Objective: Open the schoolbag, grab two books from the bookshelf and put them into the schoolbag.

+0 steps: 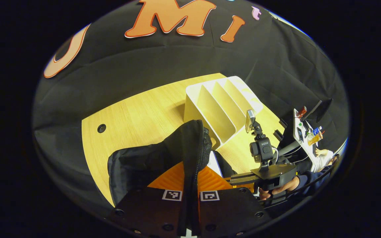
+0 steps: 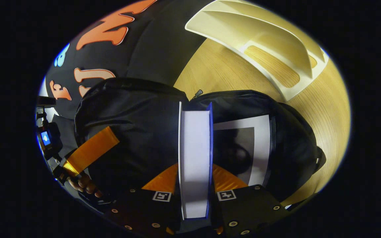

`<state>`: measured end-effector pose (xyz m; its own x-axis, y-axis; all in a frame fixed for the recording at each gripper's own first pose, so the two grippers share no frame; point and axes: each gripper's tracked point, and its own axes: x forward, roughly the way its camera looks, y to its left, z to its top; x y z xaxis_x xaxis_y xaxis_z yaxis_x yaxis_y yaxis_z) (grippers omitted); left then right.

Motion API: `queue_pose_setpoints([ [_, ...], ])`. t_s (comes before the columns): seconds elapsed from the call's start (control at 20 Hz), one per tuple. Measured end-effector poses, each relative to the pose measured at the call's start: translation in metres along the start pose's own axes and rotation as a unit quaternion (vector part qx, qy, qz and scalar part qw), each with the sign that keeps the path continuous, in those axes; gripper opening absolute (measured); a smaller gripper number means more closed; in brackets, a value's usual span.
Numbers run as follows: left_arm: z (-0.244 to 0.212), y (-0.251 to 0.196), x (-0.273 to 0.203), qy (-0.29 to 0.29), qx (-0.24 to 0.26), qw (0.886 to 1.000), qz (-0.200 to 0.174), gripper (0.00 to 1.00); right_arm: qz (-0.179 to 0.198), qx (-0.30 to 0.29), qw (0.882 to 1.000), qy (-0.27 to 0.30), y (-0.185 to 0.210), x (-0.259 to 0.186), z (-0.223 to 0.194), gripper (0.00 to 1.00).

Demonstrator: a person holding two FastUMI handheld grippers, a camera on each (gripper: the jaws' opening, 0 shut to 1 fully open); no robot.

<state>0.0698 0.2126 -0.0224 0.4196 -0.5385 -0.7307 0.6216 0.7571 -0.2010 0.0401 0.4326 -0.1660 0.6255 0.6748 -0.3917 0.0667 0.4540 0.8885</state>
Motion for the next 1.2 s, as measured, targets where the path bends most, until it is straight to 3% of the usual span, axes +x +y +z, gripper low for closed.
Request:
queue_pose_setpoints([
  [0.05,-0.001,0.000,-0.001,0.000,0.001,1.000,0.000,0.06,-0.008,-0.004,1.000,0.004,-0.002,0.000,-0.001,0.30],
  [0.15,-0.002,0.002,0.000,0.002,-0.003,1.000,0.000,0.06,-0.032,-0.015,0.999,0.010,-0.010,0.000,-0.001,0.44],
  [0.25,-0.005,0.001,0.001,0.003,-0.006,1.000,0.000,0.06,-0.050,-0.022,0.998,0.013,-0.016,-0.003,0.001,0.52],
  [0.3,-0.006,0.003,0.002,0.004,-0.004,1.000,0.005,0.06,-0.058,-0.027,0.998,0.013,-0.019,-0.005,0.003,0.42],
  [0.35,-0.007,0.004,0.003,0.006,-0.002,1.000,0.009,0.06,-0.067,-0.031,0.997,0.013,-0.024,-0.009,0.003,0.73],
  [0.4,-0.008,0.003,0.004,0.006,-0.002,1.000,0.009,0.06,-0.068,-0.033,0.997,0.013,-0.025,-0.011,0.004,0.77],
  [0.45,-0.008,0.001,0.005,0.007,-0.002,1.000,0.008,0.06,-0.071,-0.031,0.997,0.016,-0.026,-0.013,0.004,0.65],
  [0.65,-0.010,-0.001,0.007,0.009,0.002,1.000,0.013,0.06,-0.076,-0.038,0.996,0.009,-0.027,-0.031,0.009,0.80],
  [0.95,-0.008,0.001,0.018,0.010,0.001,1.000,0.030,0.06,-0.076,-0.065,0.995,-0.015,-0.024,-0.065,0.028,0.89],
  [1.2,-0.016,-0.005,0.013,0.005,-0.026,0.998,0.055,0.06,-0.077,-0.095,0.992,-0.021,-0.020,-0.102,0.049,0.90],
])
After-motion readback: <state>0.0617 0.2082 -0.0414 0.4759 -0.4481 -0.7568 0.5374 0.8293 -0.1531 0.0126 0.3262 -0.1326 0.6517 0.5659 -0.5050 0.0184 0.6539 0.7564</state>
